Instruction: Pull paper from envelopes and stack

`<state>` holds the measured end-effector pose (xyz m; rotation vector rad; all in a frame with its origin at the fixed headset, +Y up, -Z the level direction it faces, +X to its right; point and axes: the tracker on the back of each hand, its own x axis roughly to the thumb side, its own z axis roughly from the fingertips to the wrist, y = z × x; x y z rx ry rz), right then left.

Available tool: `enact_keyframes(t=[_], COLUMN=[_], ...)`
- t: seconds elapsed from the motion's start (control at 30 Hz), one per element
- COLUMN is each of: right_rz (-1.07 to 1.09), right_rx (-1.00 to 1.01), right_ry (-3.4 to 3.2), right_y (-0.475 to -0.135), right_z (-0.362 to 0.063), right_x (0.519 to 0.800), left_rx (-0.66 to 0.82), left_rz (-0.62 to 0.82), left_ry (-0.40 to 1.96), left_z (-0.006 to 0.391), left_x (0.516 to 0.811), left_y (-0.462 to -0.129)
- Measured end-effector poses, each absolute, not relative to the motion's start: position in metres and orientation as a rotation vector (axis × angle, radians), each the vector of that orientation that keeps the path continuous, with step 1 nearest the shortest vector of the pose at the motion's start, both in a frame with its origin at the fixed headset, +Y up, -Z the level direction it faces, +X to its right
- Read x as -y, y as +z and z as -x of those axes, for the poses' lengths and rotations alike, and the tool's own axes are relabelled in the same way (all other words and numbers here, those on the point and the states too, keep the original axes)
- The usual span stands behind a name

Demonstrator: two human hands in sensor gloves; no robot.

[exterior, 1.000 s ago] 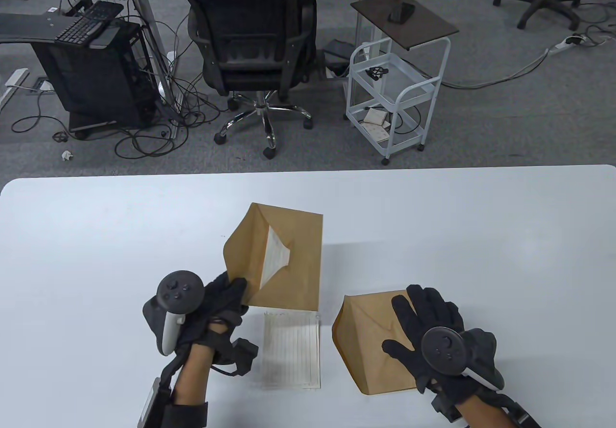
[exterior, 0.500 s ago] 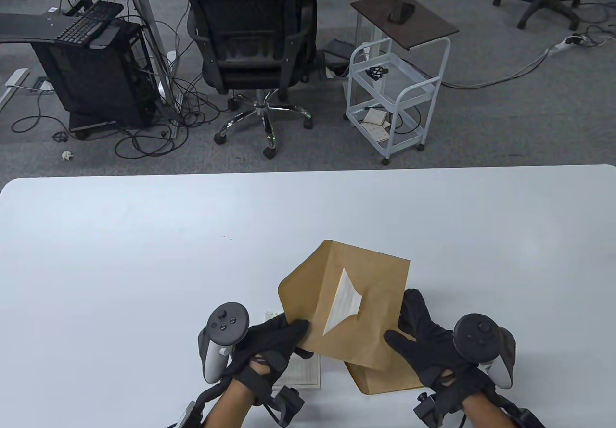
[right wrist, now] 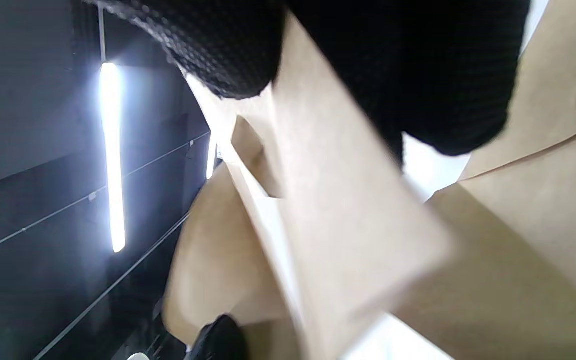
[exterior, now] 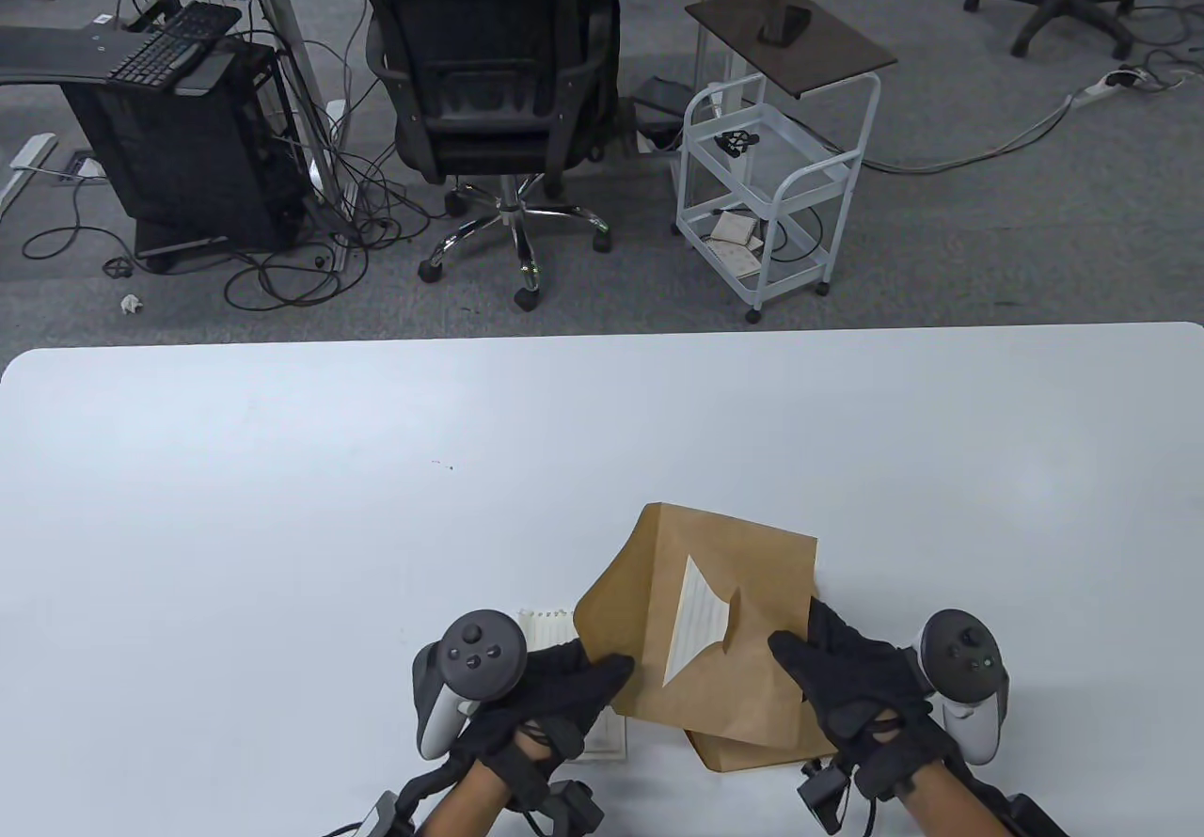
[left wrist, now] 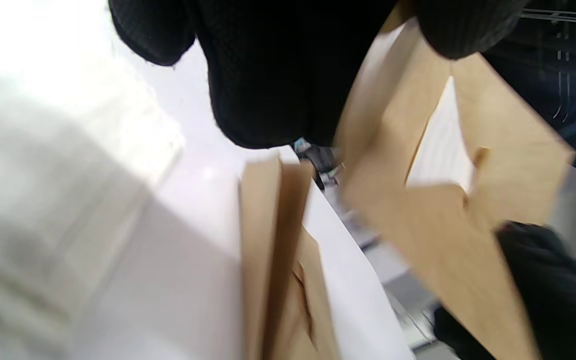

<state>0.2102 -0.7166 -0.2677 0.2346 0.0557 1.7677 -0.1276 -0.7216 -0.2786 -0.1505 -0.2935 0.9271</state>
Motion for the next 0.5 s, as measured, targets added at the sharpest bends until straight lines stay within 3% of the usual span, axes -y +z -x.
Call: enact_keyframes(t=[0.27, 0.5], right_rz=[-0.281, -0.302], right_rx=[-0.11, -0.14], right_ry=[1.693, 1.683], right_y=[-0.266, -0.265], right_z=[-0.207, -0.203], right_x=[0.716, 0.717], left_rx=[0.191, 0.277], left_rz=[-0.289, -0.42], left_ry=[0.299, -0.026], left_z=[0.134, 0.111], left_x=[0.698, 0.696], left_y=[-0.267, -0.254])
